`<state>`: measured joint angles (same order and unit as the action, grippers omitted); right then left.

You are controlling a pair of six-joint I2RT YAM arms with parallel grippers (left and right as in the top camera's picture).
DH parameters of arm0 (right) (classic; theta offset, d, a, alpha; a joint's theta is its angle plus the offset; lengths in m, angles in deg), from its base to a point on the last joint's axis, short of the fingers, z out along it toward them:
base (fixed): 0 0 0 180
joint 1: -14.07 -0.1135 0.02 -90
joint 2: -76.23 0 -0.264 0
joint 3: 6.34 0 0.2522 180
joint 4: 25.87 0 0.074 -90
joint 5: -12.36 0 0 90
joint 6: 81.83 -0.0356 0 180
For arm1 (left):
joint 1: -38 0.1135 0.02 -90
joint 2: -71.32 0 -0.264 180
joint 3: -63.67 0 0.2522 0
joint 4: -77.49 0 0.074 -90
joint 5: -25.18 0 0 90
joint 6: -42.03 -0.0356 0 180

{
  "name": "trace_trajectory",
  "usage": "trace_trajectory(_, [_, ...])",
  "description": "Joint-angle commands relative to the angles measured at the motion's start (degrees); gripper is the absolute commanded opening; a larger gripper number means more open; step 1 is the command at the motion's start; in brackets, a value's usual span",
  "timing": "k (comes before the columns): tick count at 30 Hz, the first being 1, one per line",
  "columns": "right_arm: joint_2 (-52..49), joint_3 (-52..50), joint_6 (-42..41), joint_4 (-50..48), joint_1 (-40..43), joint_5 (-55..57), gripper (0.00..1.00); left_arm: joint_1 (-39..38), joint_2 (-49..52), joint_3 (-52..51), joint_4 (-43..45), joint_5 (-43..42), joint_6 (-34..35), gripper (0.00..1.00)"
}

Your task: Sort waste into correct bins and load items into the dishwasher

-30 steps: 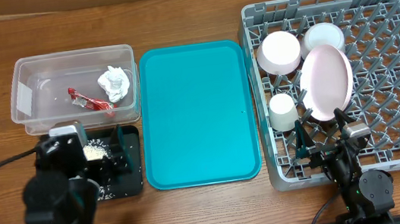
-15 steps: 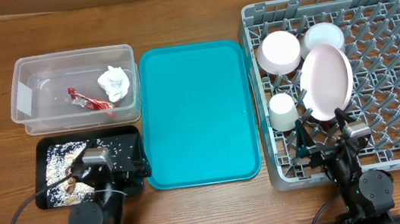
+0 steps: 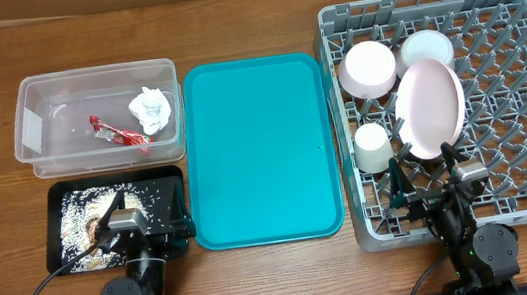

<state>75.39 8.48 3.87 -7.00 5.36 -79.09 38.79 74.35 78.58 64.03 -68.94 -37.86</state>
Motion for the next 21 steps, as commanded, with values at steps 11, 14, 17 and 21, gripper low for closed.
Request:
trace_trajectory(11, [0.7, -0.6, -0.3, -0.4, -0.2, 0.3, 1.00, 0.6, -2.9, -0.9, -4.4, 0.2, -10.3, 1.00])
trace_trajectory(14, [0.7, -0.6, -0.3, -0.4, -0.2, 0.3, 1.00, 0.6, -2.9, -0.9, -4.5, 1.2, -10.4, 1.00])
trace_trajectory(17, [0.7, -0.6, -0.3, -0.4, -0.2, 0.3, 1.00, 0.6, -2.9, -0.9, -4.6, 1.6, -10.4, 1.00])
trace_trajectory(21, [0.7, -0.6, -0.3, -0.4, -0.2, 0.3, 1.00, 0.5, -2.9, -0.9, -4.5, 1.4, -10.3, 1.00])
